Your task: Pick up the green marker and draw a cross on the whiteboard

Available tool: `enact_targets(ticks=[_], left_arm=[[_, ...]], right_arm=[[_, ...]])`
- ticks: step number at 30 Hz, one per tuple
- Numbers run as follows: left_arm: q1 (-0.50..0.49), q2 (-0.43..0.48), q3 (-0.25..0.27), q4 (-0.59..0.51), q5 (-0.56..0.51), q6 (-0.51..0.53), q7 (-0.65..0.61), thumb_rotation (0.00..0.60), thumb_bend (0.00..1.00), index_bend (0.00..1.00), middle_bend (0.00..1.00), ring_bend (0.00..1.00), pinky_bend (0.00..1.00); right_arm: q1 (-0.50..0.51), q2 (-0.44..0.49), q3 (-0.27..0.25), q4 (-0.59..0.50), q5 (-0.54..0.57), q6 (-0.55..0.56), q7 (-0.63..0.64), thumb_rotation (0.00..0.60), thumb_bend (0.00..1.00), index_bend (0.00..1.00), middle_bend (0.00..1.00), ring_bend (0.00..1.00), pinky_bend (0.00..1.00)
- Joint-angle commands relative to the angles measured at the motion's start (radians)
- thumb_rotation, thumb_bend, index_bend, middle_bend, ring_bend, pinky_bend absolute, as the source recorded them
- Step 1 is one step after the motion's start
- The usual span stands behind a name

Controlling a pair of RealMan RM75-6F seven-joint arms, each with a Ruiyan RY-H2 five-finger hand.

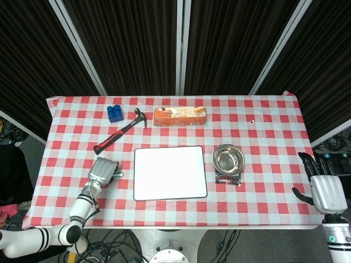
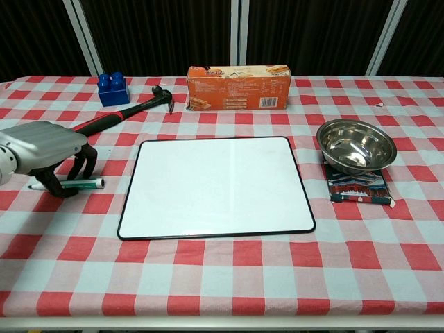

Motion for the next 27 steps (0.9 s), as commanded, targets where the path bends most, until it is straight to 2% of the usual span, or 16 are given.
enact_targets(ticks=[1, 9, 13, 15, 20, 24, 27], left_arm=[[-0.006, -0.008, 0.003, 0.0, -0.005, 0.008, 0.004, 0.6, 0.3, 0.49, 0.55, 0.78, 0.99], [-0.004, -0.019, 0.007, -0.006, 0.02, 0.043, -0.031, 0.6, 0.35, 0.57, 0.62, 0.8, 0.99], [0.01, 0.006, -0.003, -0.021, 0.108, 0.062, -0.153, 0.6, 0.36, 0.59, 0.64, 0.8, 0.99], [0.02, 0.014, -0.018, -0.025, 0.178, 0.073, -0.278, 0.6, 0.36, 0.6, 0.65, 0.8, 0.99], [0.018, -0.023, -0.043, 0.047, 0.401, 0.089, -0.721, 0.6, 0.36, 0.6, 0.64, 0.78, 0.99], [0.01, -0.009, 0.0, 0.196, 0.568, 0.114, -1.08, 0.6, 0.36, 0.59, 0.63, 0.75, 0.99], [-0.021, -0.039, 0.026, 0.303, 0.659, 0.138, -1.292, 0.6, 0.36, 0.58, 0.63, 0.72, 0.97]], right_arm=[[-0.001, 0.0, -0.001, -0.001, 0.0, 0.0, -0.002, 0.6, 0.09, 0.0, 0.1, 0.0, 0.09], [-0.001, 0.002, -0.002, -0.009, 0.0, 0.0, -0.008, 0.6, 0.08, 0.0, 0.1, 0.0, 0.09], [-0.003, 0.007, 0.0, -0.018, -0.002, 0.008, -0.016, 0.6, 0.08, 0.0, 0.1, 0.0, 0.09], [-0.004, 0.009, 0.0, -0.022, -0.004, 0.011, -0.021, 0.6, 0.09, 0.0, 0.1, 0.0, 0.09], [-0.003, 0.016, -0.001, -0.036, -0.011, 0.012, -0.033, 0.6, 0.09, 0.0, 0.1, 0.0, 0.09], [0.0, 0.024, -0.001, -0.048, -0.016, 0.011, -0.044, 0.6, 0.09, 0.0, 0.1, 0.0, 0.09], [0.001, 0.029, -0.001, -0.057, -0.018, 0.009, -0.053, 0.6, 0.09, 0.0, 0.1, 0.0, 0.09]])
